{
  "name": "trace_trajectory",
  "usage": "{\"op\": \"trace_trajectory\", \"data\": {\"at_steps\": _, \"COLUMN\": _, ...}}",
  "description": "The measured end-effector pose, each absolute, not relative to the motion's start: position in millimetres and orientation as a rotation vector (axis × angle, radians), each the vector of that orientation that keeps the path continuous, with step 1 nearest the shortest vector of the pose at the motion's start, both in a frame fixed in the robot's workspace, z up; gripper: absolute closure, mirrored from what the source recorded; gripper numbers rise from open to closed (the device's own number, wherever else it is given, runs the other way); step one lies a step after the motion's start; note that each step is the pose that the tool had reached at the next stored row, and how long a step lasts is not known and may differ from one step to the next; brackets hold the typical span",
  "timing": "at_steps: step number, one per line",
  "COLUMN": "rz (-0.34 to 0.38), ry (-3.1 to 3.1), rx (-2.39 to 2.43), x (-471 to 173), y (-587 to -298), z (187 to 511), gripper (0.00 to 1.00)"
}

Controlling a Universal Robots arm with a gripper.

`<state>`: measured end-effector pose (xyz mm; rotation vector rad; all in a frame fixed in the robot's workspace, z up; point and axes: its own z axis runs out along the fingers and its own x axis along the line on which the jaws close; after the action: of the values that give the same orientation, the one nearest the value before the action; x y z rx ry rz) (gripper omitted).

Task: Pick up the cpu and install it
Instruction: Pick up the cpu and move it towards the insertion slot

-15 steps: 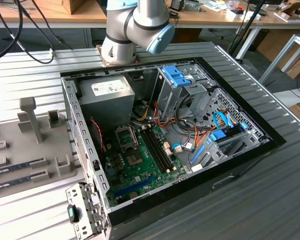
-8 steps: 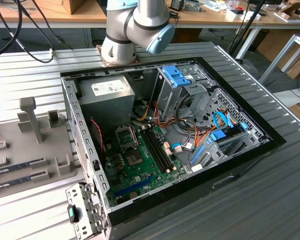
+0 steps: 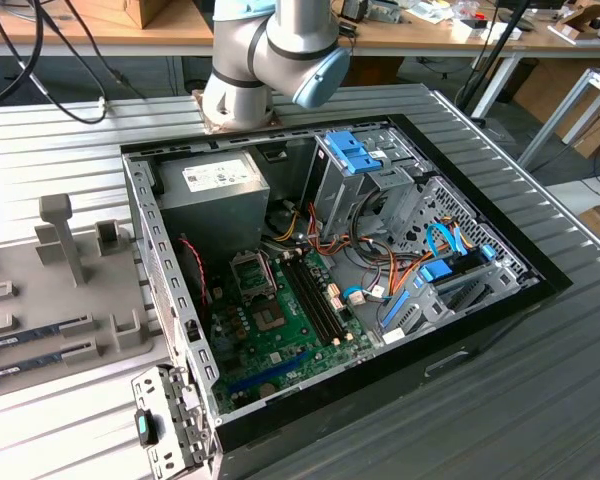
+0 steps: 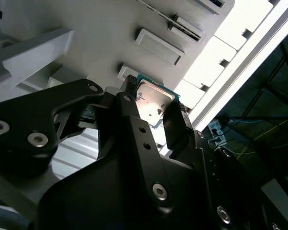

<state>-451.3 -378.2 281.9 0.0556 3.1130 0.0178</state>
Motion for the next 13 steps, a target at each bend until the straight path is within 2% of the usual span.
{"op": "trace_trajectory", "data": {"at_steps": 13, "rz": 0.018, "ry": 3.113, "rx": 0.056, "x": -451.3, "y": -378.2, "z": 288.2, "gripper": 0.53}}
